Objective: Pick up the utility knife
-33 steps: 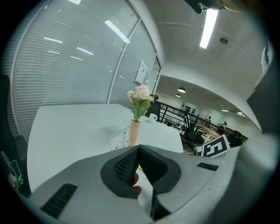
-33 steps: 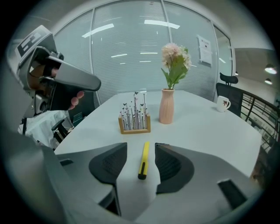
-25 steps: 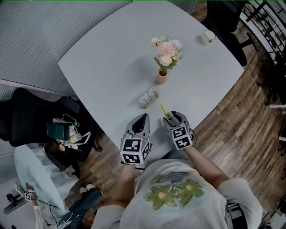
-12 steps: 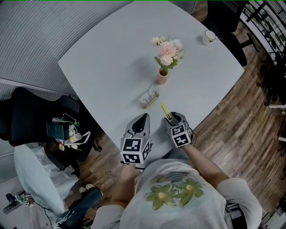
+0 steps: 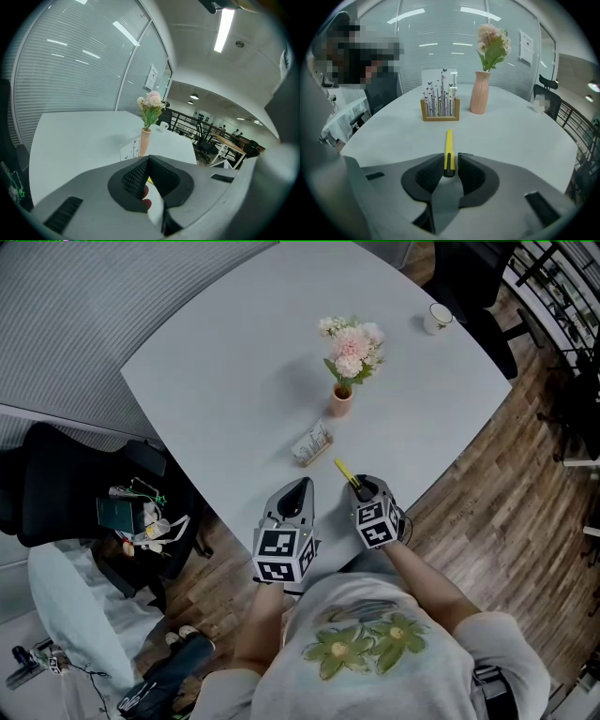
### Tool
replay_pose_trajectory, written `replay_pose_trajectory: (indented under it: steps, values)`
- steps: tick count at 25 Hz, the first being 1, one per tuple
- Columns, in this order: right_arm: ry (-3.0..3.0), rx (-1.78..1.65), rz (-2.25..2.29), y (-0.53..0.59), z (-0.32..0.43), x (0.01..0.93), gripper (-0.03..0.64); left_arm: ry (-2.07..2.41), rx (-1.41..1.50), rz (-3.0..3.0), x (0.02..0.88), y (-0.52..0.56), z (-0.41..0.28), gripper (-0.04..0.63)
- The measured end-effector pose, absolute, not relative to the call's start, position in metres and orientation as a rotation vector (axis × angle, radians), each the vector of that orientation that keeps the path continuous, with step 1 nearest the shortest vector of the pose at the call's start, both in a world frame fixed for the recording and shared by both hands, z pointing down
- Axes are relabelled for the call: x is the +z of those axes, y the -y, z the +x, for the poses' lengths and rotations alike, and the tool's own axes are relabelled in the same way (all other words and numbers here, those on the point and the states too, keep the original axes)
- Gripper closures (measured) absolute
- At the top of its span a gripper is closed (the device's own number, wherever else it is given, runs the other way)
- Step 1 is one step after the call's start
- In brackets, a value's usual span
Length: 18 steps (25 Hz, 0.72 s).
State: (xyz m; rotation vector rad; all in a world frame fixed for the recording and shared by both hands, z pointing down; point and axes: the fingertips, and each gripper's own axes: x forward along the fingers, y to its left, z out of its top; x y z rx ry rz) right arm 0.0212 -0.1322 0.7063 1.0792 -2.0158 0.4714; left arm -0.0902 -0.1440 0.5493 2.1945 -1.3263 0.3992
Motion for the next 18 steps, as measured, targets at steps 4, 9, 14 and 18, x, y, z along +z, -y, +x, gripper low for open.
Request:
replay_pose_trajectory:
  steps: [4,9,14,18]
  values:
    - [2.018,0.446,1.07,0.132,0.0202,0.7056,0.533,1.325,0.4,2.196,0.5487,0.1438,-0.0908,0.592]
    - [2.015,0.438,1.059,0.1338,0.0204,0.7064,0.548,1.328,0.404,2.196,0.5495,0.1458,-0.0911,0.592]
    - [2.014,0.443,1.034,0.1327,0.0195,0.7062,0.548,1.334,0.411,2.203,0.5471,0.1444,-0.0918,0.592]
    - [2.017,0.453,1.018,0.1349,0.0187,0.7063,0.548,1.341,0.409,2.204,0.5439,0.145,-0.0926,0.592]
